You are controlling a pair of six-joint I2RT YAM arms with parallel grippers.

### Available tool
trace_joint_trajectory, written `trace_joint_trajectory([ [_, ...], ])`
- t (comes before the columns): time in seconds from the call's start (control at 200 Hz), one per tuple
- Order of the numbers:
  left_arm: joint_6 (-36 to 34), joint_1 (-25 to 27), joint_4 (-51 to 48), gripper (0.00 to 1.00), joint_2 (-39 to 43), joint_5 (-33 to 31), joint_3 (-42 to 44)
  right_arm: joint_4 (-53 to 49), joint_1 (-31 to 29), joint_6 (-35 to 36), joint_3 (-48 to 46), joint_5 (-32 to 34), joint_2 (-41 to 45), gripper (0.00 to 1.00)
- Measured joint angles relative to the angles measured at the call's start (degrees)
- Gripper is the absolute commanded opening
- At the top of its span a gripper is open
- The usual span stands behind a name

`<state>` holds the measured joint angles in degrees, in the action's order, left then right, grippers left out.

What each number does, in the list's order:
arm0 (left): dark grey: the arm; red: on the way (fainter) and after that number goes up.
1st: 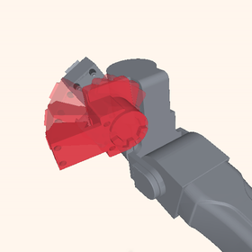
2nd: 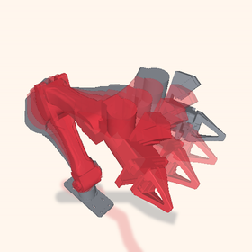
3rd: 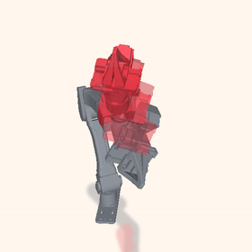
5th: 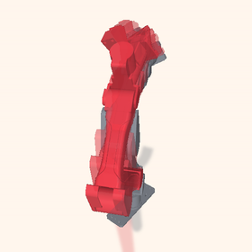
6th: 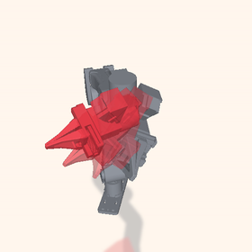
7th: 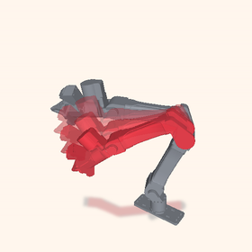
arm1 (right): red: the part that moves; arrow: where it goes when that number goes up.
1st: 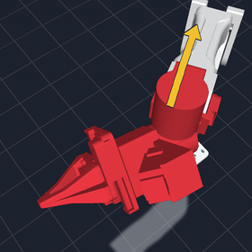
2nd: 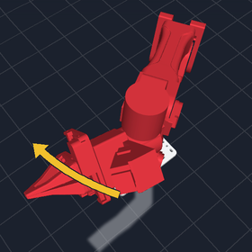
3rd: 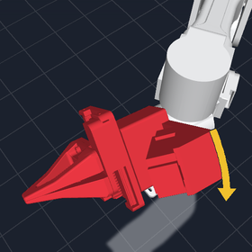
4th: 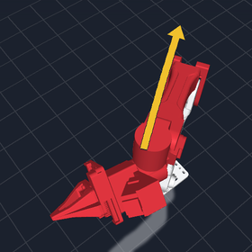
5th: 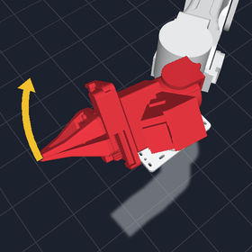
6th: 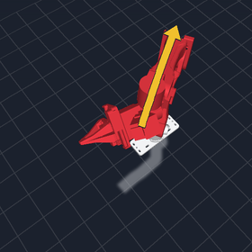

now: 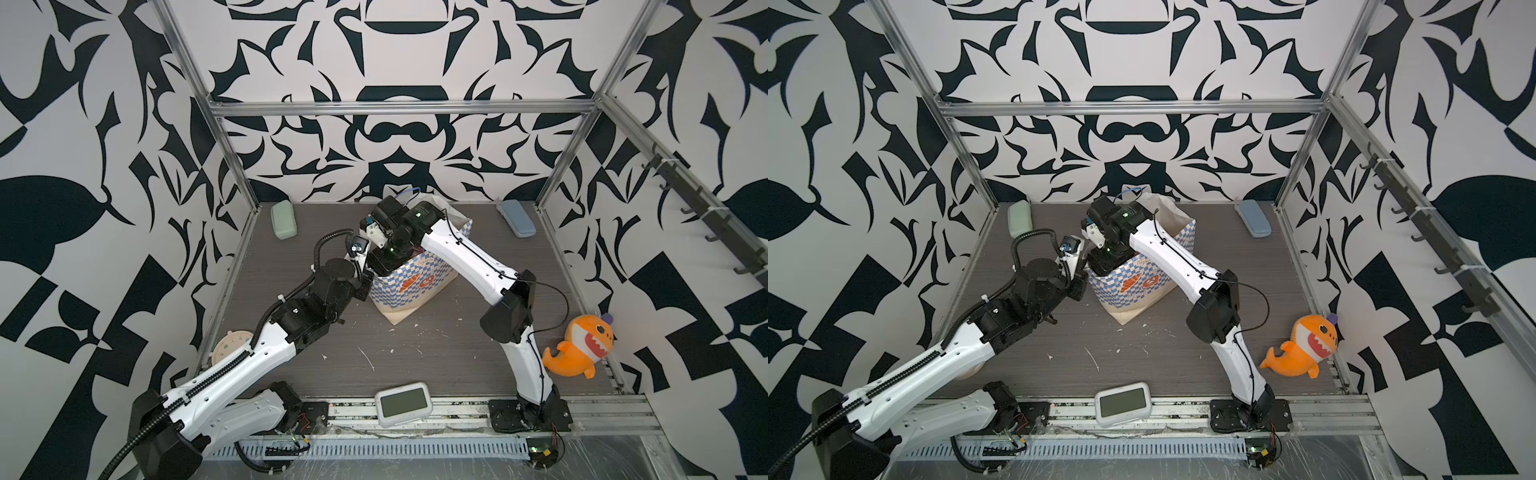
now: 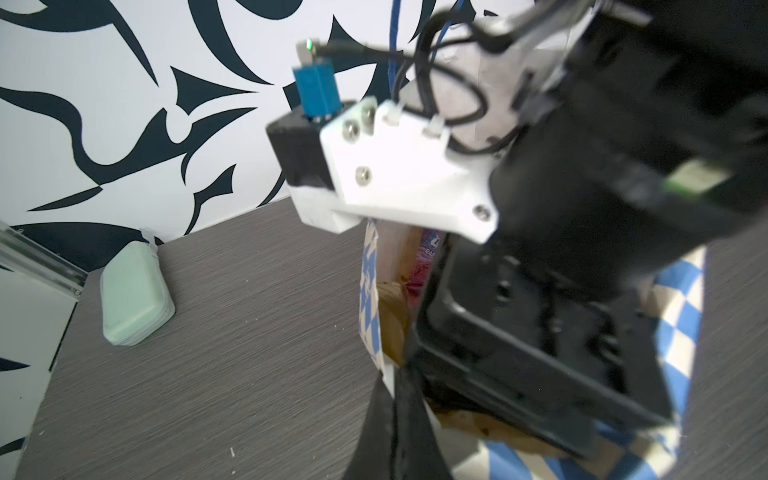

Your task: Take the snacks out of the paper bag

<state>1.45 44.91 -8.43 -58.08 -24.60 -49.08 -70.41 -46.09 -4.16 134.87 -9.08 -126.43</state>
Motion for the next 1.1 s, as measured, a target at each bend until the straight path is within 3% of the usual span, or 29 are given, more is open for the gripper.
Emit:
trace_joint_trajectory([
  [0.045,0.0,0.0,0.3,0.0,0.0,0.1,0.0,0.4,-0.1,-0.1,0.0,0.8,-0.6,0.59],
  [0.135,0.0,0.0,0.3,0.0,0.0,0.1,0.0,1.6,-0.6,-1.0,0.0,2.6,-1.5,0.38],
  [0.285,0.0,0.0,-0.4,0.0,0.4,-0.1,0.0,2.4,-1.2,-0.9,0.0,5.5,-1.6,0.16],
  [0.375,0.0,0.0,-0.5,0.0,0.6,-0.1,0.0,2.2,-1.3,-1.0,-0.1,6.2,-1.6,0.08],
  [0.525,0.0,0.0,-0.4,0.0,0.6,-0.1,0.0,2.9,-1.2,-1.0,-1.8,7.4,-0.7,0.0],
  [0.805,0.0,0.1,0.0,0.0,0.9,-0.1,0.0,6.6,1.0,-1.2,-8.4,9.9,5.9,0.0],
  [1.025,0.0,0.1,0.9,0.0,0.9,-0.4,0.0,9.1,3.5,-1.7,-12.5,8.3,9.6,0.0],
  [1.075,0.0,0.1,0.9,0.05,1.0,-0.5,0.0,9.2,3.9,-1.7,-12.7,7.8,9.9,0.0],
  [1.1,0.0,0.1,0.9,0.12,1.0,-0.7,0.0,9.3,4.1,-1.7,-12.7,7.5,10.0,0.0],
])
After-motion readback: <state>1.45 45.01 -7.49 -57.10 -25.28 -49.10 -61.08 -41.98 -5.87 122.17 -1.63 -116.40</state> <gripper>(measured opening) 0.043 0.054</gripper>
